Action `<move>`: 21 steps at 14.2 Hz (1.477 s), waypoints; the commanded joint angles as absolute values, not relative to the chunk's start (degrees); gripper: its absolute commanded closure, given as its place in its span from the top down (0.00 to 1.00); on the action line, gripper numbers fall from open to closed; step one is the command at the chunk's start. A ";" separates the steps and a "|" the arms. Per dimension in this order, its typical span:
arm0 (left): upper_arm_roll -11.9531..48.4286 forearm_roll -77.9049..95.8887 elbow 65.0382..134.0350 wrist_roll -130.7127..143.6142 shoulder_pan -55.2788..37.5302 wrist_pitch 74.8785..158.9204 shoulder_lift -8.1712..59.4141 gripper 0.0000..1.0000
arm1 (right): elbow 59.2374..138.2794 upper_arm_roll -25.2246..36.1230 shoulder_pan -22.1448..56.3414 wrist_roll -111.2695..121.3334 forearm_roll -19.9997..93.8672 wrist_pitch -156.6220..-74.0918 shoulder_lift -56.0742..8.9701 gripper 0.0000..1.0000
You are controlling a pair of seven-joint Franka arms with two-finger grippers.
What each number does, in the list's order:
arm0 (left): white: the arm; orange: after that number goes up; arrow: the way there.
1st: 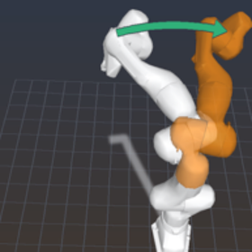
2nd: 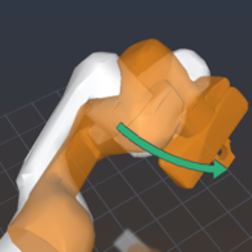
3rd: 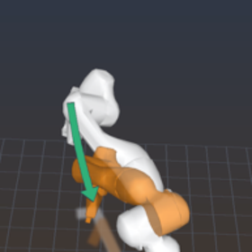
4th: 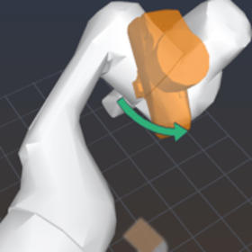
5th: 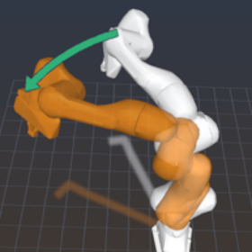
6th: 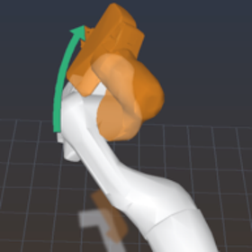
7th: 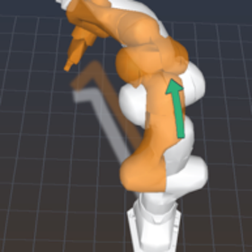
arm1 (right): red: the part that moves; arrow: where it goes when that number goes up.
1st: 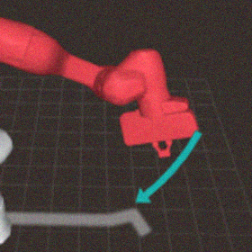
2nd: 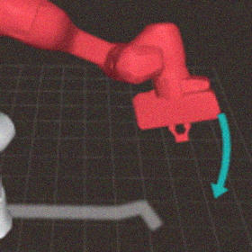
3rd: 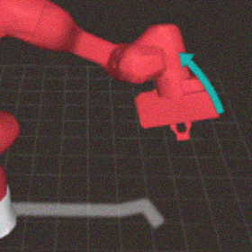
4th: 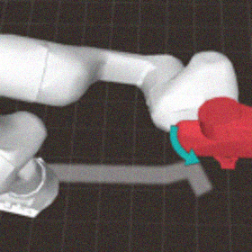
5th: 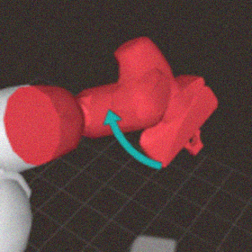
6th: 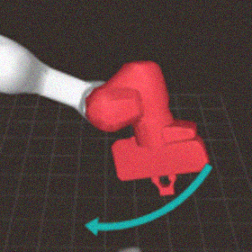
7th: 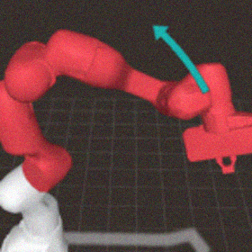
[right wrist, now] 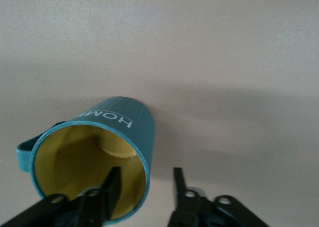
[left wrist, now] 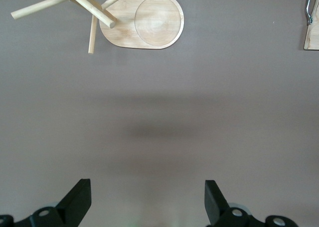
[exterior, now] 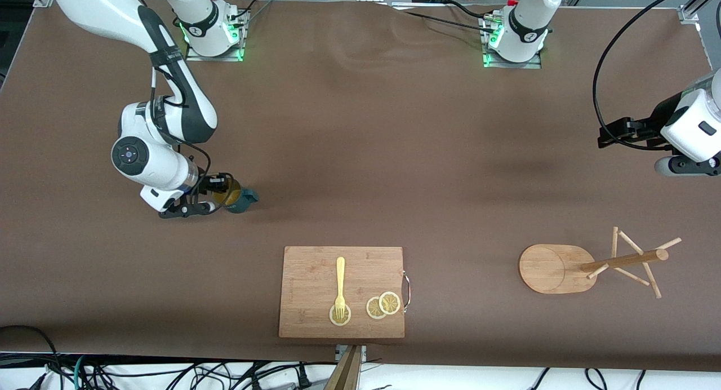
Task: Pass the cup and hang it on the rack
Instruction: 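Reach the right gripper down to the teal mug rim, then grasp the mug rim and lift it with the right gripper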
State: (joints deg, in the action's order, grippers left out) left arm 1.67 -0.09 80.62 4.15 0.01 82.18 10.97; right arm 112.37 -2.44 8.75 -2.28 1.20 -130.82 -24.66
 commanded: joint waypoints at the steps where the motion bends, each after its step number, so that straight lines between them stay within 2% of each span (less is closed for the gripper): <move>1: 1.76 0.97 78.49 3.96 0.44 81.65 12.39 1.00 | 111.53 -2.46 9.05 -3.60 0.44 -132.89 -26.54 0.25; 4: 1.76 0.97 78.49 3.96 0.26 81.56 12.39 1.00 | 111.18 -2.55 9.14 -4.66 0.44 -132.63 -26.54 0.00; 6: 1.76 0.97 78.49 3.96 -0.35 81.56 12.22 1.00 | 109.61 -2.55 9.23 -4.13 0.44 -131.84 -26.46 0.00; 8: 2.11 0.88 79.71 3.96 -1.14 81.04 12.30 1.00 | 106.02 -2.55 10.89 -4.48 0.88 -127.38 -26.54 0.00; 10: 2.11 0.88 80.51 3.78 -1.58 81.04 12.22 1.00 | 101.27 -2.55 13.35 -9.20 0.97 -121.58 -26.63 0.00; 13: 2.11 0.88 80.59 3.69 -2.46 79.98 12.30 1.00 | 94.86 -2.55 18.97 -18.08 1.14 -117.34 -28.73 0.00; 17: 2.11 0.44 81.21 -6.73 -3.69 79.89 12.92 1.00 | 81.51 -2.55 27.92 -33.26 3.25 -111.72 -36.63 0.00; 21: 2.02 0.79 82.44 -19.64 -2.90 80.33 13.53 1.00 | 70.94 -2.55 36.71 -46.47 3.34 -110.92 -42.97 0.00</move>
State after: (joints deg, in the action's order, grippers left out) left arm 2.45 -0.07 81.62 -11.97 -3.36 80.38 13.79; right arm 78.98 -3.13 32.80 -41.39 2.60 -113.64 -38.65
